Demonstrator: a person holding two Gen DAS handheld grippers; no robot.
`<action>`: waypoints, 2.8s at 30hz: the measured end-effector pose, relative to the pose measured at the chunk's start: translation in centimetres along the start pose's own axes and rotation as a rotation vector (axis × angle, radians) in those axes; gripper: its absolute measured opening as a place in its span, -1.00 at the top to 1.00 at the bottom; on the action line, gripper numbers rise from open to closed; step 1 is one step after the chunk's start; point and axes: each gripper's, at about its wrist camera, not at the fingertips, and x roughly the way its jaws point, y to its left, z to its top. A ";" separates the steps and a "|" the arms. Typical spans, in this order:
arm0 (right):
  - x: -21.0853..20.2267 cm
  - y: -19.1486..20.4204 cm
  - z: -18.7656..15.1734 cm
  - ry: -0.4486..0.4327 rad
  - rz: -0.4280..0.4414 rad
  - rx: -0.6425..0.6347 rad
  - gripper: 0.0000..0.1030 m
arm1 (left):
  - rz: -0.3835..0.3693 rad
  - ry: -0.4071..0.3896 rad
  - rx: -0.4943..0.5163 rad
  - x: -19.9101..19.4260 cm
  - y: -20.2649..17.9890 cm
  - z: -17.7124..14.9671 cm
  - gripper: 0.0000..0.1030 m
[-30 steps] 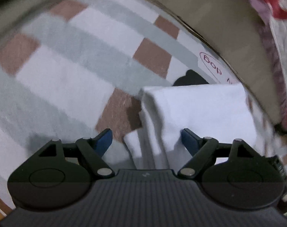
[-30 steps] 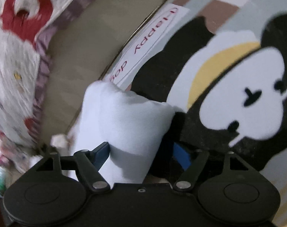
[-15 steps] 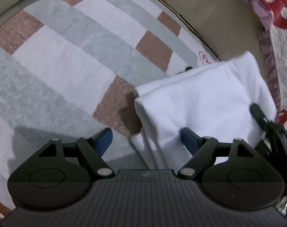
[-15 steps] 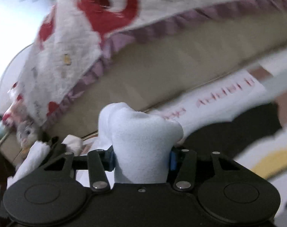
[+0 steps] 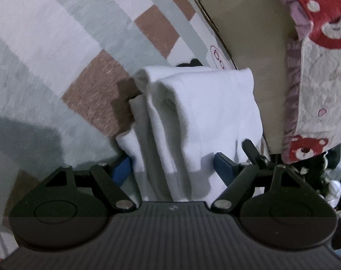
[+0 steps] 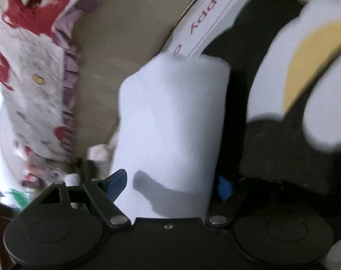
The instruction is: Fold clothes
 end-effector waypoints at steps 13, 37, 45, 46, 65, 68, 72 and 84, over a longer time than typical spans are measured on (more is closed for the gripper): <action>0.0 6.7 0.1 -0.123 0.016 -0.301 0.20 | -0.140 -0.094 0.047 -1.4 -0.9 0.3 0.00; 5.5 24.9 -4.1 0.062 0.323 -0.474 0.21 | -0.045 -0.586 0.076 -22.4 -0.6 2.4 0.13; 5.9 28.4 -5.9 0.039 0.336 -0.580 0.21 | -0.054 -0.624 0.055 -23.8 0.4 3.2 0.13; 6.0 28.4 -5.9 0.041 0.337 -0.575 0.21 | -0.048 -0.626 0.055 -24.0 0.5 3.1 0.13; 15.1 36.6 -11.3 0.219 0.421 -0.633 0.23 | 0.141 -0.790 -0.039 -33.8 4.4 9.7 0.22; 17.6 38.1 -12.3 0.278 0.478 -0.582 0.22 | 0.131 -0.878 -0.040 -35.6 5.3 10.3 0.22; 20.6 39.0 -12.8 0.312 0.616 -0.464 0.23 | 0.081 -0.987 -0.015 -36.7 6.6 10.9 0.22; 27.3 33.9 -15.3 0.388 0.395 -0.501 0.04 | 0.295 -0.885 -0.086 -30.9 11.2 14.3 0.22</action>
